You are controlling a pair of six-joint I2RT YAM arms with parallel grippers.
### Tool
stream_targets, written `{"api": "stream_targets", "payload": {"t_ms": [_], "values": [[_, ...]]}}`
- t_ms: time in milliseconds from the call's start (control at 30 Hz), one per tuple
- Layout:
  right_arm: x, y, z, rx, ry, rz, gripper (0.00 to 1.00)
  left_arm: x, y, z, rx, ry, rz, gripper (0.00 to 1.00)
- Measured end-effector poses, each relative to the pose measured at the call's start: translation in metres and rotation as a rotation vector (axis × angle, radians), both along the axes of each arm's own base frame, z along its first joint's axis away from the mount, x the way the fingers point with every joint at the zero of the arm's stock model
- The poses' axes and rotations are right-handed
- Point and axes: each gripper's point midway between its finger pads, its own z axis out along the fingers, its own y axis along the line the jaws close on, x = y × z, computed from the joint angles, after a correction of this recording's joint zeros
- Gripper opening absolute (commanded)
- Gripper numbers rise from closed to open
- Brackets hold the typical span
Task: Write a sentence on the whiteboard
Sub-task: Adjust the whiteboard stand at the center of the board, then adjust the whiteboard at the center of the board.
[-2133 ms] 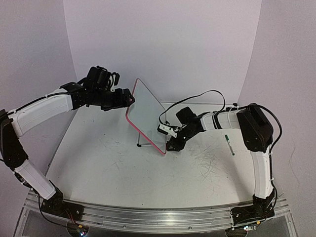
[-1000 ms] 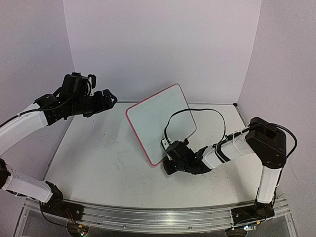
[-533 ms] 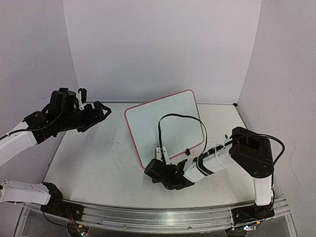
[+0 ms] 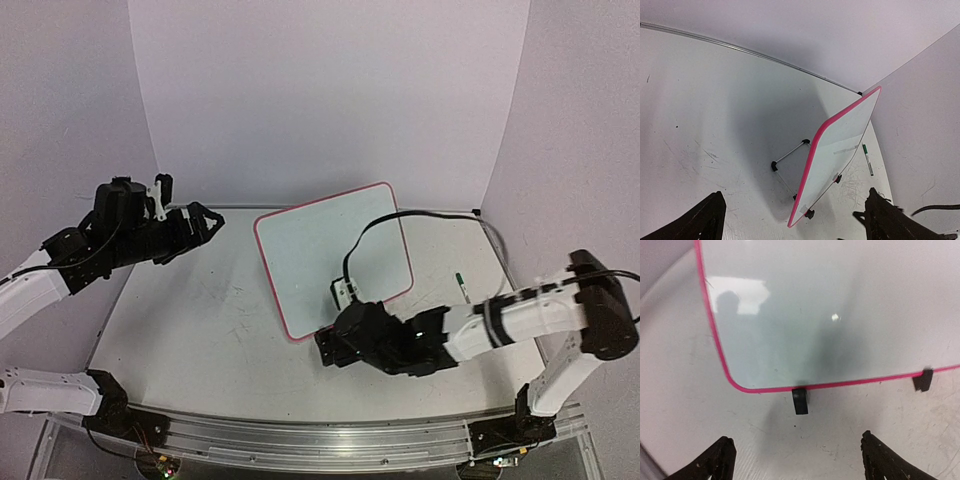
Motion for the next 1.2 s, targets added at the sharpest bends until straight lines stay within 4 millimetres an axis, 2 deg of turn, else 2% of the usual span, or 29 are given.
{"api": "stream_targets", "payload": {"t_ms": [67,100,200,300,367,433,633,733,833,967,1100,1200], "values": [[0.001,-0.014,0.045,0.059,-0.047,0.070,0.93,0.001,-0.001,-0.001,0.000,0.002,-0.001,0.99],[0.008,-0.022,0.070,0.100,-0.074,0.090,0.95,0.002,-0.002,-0.003,0.001,0.006,-0.001,1.00],[0.059,-0.065,0.130,0.193,-0.179,0.061,0.97,0.007,-0.008,-0.008,0.001,0.020,-0.012,1.00],[0.115,-0.119,0.154,0.229,-0.240,-0.005,0.98,0.012,-0.015,-0.019,0.008,0.046,-0.025,0.99],[0.144,-0.148,0.155,0.236,-0.244,-0.026,0.98,0.014,-0.020,-0.027,0.013,0.068,-0.038,0.97],[0.171,-0.162,0.148,0.257,-0.206,0.001,0.98,0.016,-0.025,-0.034,0.009,0.090,-0.049,0.94],[0.243,-0.170,0.126,0.375,-0.089,0.130,0.97,0.013,-0.033,-0.047,-0.028,0.125,-0.069,0.88],[0.264,-0.171,0.114,0.433,-0.042,0.186,0.87,0.011,-0.036,-0.057,-0.041,0.144,-0.075,0.88],[0.275,-0.168,0.101,0.483,0.009,0.239,0.78,0.007,-0.041,-0.070,-0.043,0.173,-0.086,0.88],[0.271,-0.156,0.090,0.524,0.062,0.300,0.60,0.005,-0.048,-0.076,-0.051,0.186,-0.099,0.85],[0.264,-0.147,0.086,0.547,0.088,0.341,0.52,0.006,-0.054,-0.080,-0.052,0.190,-0.107,0.83],[0.261,-0.144,0.084,0.558,0.079,0.345,0.50,0.006,-0.055,-0.083,-0.047,0.192,-0.109,0.81]]}}
